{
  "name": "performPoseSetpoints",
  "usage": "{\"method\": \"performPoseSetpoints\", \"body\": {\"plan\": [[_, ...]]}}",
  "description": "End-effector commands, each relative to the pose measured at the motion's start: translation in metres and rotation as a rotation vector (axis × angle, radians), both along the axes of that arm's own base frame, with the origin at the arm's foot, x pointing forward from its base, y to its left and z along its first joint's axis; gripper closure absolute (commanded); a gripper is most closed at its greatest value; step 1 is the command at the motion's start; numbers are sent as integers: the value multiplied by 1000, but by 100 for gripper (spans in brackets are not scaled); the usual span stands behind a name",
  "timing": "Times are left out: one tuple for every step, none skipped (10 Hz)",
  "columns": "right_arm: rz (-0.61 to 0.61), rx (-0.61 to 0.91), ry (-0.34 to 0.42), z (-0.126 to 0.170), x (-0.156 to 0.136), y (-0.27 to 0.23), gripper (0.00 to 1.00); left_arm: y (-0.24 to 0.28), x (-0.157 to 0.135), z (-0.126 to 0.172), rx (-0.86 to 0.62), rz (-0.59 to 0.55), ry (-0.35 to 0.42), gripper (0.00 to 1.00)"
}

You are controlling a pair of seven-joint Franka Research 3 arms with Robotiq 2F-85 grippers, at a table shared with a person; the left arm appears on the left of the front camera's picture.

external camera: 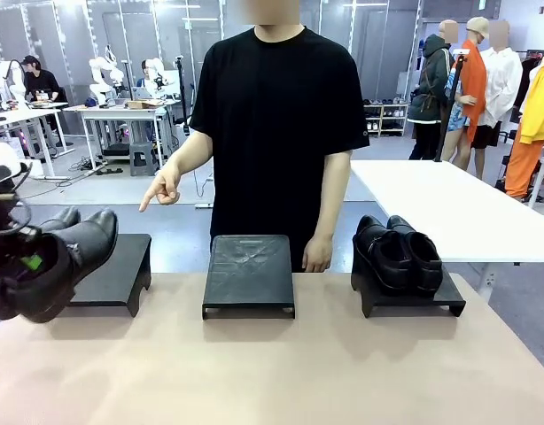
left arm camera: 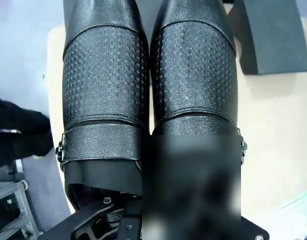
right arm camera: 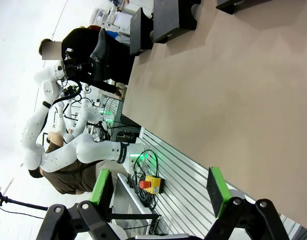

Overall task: Place the shoes on the stand as instructed by the person.
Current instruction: Pick up another pair of Shoes and place it on the Shoes Stand indicated by the person.

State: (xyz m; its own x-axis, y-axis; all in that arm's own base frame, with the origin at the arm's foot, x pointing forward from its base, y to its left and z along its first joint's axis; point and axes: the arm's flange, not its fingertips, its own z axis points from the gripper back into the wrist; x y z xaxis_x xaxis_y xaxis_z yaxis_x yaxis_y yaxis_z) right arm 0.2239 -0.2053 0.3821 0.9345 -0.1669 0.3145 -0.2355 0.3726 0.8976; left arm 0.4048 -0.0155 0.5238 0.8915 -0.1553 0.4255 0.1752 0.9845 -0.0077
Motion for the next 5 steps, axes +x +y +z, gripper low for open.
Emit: {"method": "performPoseSetpoints", "body": {"plan": [[5,5,-14,2,-2,0,4,-1,49,10,-29,-26,-36,92],[5,5,-14,2,-2,0,4,0,75,3,-34,-23,-45,92],[5,5,-14,2,-2,0,4,3,91,-3,-46,-23,-42,92],[5,5,-14,2,-2,0,4,6,104,-9,-32,-1,-64,92],[5,5,-14,2,-2,0,4,10,115,-12,-56,11,-62,92]]}}
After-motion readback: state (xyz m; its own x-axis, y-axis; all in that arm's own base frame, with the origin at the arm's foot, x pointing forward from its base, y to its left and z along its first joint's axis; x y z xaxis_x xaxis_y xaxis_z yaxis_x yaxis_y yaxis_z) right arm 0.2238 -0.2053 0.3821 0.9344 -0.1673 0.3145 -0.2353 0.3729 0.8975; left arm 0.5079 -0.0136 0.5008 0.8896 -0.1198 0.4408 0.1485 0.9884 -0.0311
